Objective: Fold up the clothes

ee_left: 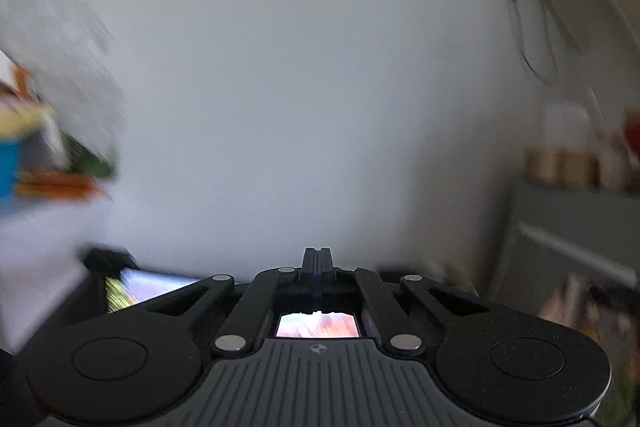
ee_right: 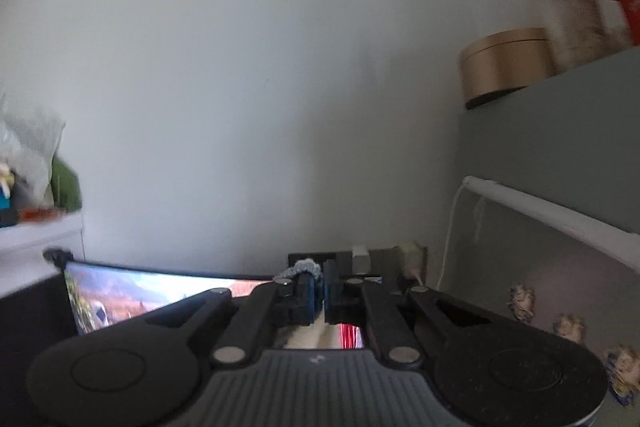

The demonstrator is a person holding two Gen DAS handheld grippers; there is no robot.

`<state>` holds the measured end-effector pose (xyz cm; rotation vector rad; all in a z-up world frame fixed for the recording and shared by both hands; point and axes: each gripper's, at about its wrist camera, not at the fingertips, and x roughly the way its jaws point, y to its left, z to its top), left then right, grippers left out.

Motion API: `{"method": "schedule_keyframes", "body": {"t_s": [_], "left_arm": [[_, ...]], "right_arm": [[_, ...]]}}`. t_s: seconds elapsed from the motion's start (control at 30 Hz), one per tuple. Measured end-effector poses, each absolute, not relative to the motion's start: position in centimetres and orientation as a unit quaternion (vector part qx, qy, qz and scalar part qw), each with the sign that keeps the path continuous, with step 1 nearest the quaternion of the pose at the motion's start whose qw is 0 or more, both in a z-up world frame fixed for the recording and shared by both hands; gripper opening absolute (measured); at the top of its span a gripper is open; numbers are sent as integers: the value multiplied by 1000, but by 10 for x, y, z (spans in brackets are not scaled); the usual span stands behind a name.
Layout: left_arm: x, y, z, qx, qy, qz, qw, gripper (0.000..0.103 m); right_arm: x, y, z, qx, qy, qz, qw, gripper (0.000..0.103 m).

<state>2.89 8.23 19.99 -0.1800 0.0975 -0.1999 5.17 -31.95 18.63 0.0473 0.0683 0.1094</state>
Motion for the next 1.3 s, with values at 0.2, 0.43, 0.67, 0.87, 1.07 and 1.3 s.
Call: {"method": "schedule_keyframes", "body": {"t_s": [0.2, 0.43, 0.67, 0.87, 1.07, 1.3], "left_arm": [[61, 46, 114, -141, 132, -222, 956, 0], [95, 5, 11, -237, 210, -361, 877, 13], [123, -15, -66, -373, 285, -389, 793, 40], [136, -26, -81, -415, 376, -366, 744, 45], [123, -31, -80, -402, 430, -344, 732, 51], [124, -36, -84, -358, 474, -286, 752, 51]], "right_arm": [[65, -315, 166, -14, 38, 75, 996, 3], [46, -334, 149, -5, 43, 74, 996, 3], [24, -351, 136, 0, 58, 82, 995, 3], [4, -350, 128, -14, 58, 84, 995, 3], [-6, -336, 122, -37, 59, 94, 993, 3], [-28, -316, 114, -60, 50, 129, 989, 3]]}}
